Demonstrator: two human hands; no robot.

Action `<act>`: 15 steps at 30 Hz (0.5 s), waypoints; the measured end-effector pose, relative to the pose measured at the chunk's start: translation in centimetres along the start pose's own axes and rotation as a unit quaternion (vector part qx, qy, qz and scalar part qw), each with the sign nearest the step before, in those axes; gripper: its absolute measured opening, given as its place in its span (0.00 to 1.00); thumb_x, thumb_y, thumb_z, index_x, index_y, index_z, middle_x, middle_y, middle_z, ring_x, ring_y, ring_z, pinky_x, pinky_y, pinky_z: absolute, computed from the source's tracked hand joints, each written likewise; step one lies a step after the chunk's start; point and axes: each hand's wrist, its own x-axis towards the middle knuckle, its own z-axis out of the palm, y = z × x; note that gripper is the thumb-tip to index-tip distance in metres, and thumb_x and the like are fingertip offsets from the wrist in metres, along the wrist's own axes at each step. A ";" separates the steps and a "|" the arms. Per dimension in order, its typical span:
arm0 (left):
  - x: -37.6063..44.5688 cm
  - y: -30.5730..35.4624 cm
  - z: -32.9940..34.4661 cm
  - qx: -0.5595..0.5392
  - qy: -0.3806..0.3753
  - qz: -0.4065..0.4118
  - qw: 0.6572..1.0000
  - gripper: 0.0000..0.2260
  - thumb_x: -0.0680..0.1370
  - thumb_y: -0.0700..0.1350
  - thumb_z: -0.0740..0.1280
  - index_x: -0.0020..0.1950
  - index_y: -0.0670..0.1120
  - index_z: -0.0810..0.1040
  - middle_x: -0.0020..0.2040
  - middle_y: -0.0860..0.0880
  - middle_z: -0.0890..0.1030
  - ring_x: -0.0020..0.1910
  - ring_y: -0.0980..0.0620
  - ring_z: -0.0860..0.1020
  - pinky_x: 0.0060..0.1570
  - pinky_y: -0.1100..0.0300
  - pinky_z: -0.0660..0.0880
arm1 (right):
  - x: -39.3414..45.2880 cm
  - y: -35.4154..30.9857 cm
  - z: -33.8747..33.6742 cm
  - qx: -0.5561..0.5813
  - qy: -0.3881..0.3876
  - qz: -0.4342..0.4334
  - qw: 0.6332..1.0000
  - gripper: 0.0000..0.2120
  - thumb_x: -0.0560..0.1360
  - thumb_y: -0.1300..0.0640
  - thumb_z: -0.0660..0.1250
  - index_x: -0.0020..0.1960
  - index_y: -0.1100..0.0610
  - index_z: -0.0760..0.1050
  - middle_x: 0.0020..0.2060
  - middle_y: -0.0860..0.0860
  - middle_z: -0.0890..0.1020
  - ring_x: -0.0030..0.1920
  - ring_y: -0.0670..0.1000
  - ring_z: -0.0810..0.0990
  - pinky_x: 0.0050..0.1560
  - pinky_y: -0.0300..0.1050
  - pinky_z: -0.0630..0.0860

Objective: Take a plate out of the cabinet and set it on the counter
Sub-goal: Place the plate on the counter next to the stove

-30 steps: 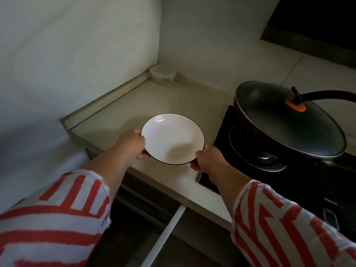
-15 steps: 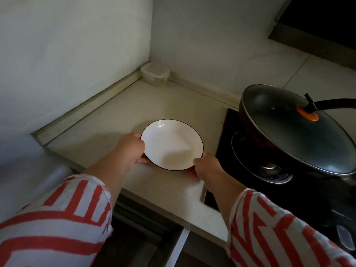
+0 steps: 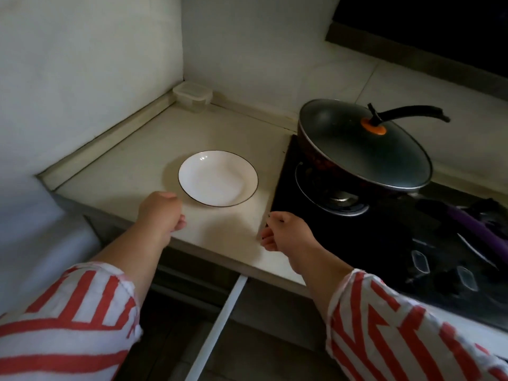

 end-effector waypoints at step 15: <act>-20.7 -11.1 -2.8 0.415 -0.126 0.007 0.901 0.21 0.79 0.46 0.60 0.72 0.44 0.67 0.65 0.40 0.74 0.62 0.41 0.74 0.60 0.48 0.73 | -15.5 13.3 -10.5 -0.013 0.041 0.011 0.999 0.06 0.80 0.57 0.59 0.53 0.55 0.73 0.40 0.54 0.80 0.37 0.50 0.79 0.39 0.40 0.79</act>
